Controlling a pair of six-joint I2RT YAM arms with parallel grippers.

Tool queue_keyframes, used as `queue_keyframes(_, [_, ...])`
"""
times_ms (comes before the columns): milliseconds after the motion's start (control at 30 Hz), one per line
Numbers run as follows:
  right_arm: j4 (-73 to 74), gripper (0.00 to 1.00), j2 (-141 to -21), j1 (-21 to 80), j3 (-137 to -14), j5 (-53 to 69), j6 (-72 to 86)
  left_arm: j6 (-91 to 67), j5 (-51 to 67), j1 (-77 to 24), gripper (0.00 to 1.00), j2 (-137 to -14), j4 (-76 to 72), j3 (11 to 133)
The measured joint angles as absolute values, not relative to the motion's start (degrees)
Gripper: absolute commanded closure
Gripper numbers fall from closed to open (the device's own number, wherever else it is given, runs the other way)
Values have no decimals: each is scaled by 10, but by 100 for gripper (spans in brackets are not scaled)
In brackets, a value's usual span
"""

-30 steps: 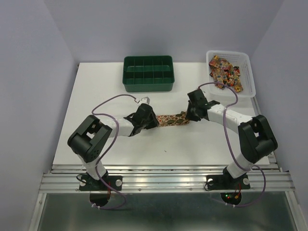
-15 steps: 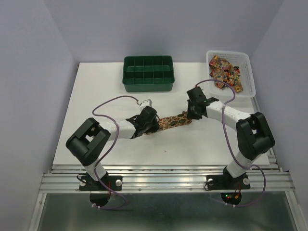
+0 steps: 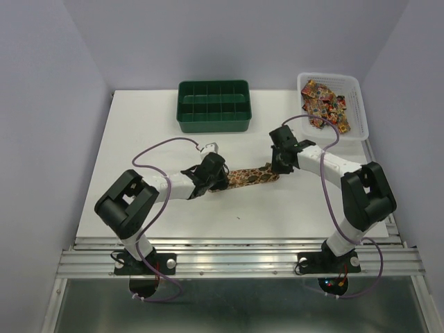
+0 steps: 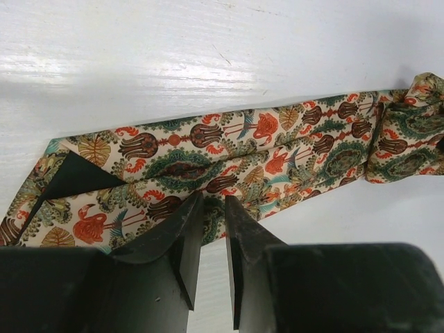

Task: Roll the ties
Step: Roll the tie

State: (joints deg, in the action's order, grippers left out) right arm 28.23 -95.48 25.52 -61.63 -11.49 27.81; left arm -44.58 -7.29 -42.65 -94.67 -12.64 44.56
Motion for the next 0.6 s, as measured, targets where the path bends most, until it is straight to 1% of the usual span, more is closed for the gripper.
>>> queue_keyframes(200, [304, 81, -955, 255, -629, -125, 278, -435, -37, -429, 68, -937, -145, 449])
queue_keyframes(367, [306, 81, -955, 255, -629, -125, 279, -420, 24, -439, 68, -942, -168, 490])
queue_keyframes(467, [306, 81, -954, 255, -629, -124, 281, -413, 50, -446, 69, -974, -187, 539])
queue_keyframes(600, [307, 82, -949, 255, -629, -122, 281, -404, 84, -453, 69, -1054, -209, 613])
